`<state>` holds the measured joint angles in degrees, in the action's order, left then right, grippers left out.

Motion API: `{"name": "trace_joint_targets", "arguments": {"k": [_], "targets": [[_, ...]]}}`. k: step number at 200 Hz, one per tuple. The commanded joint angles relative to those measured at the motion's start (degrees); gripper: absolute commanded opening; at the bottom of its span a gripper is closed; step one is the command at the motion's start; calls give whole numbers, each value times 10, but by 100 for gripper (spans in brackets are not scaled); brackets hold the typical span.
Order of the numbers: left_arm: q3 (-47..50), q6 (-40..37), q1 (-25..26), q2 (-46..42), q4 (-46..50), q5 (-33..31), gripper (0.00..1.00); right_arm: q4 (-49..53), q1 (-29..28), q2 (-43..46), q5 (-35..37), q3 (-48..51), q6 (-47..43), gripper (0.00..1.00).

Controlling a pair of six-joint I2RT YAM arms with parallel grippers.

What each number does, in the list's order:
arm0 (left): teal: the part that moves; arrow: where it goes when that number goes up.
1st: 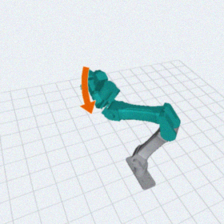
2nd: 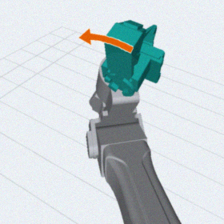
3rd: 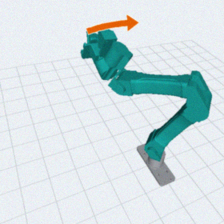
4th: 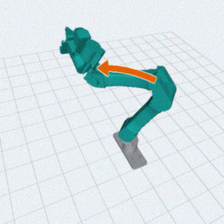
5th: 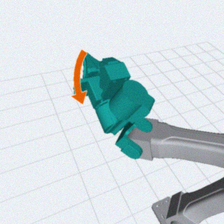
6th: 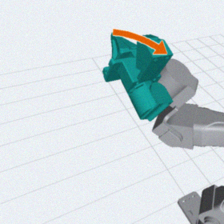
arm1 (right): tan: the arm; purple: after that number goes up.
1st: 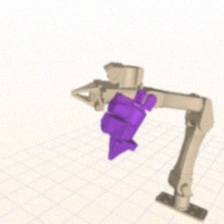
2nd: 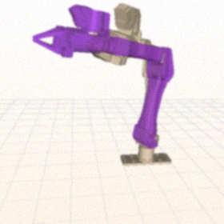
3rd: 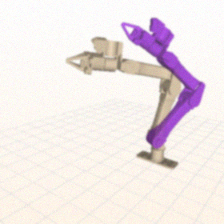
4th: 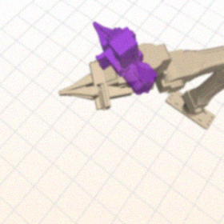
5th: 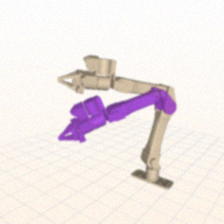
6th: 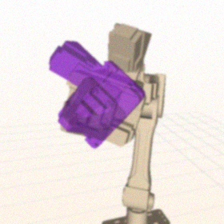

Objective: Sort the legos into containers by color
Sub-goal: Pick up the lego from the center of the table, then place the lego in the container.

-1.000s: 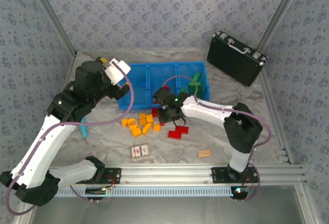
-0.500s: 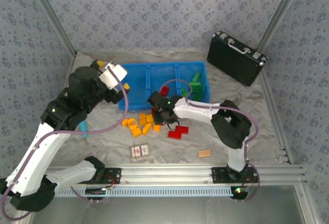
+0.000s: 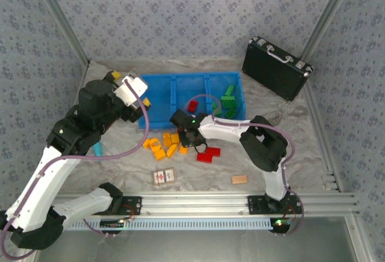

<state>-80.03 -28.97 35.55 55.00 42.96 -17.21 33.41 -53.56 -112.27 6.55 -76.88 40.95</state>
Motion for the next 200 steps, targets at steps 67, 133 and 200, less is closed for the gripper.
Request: {"name": "trace_joint_targets", "arguments": {"k": [67,133,200], "targets": [[-6,-14,4,11,-21,-6,100,98,14,122,55,-35,-86,22],[-11,-12,5,21,-15,-1,100,28,93,-25,41,-189,-201,22],[-5,-17,4,26,-19,-6,100,38,115,-52,39,-216,-228,36]]}}
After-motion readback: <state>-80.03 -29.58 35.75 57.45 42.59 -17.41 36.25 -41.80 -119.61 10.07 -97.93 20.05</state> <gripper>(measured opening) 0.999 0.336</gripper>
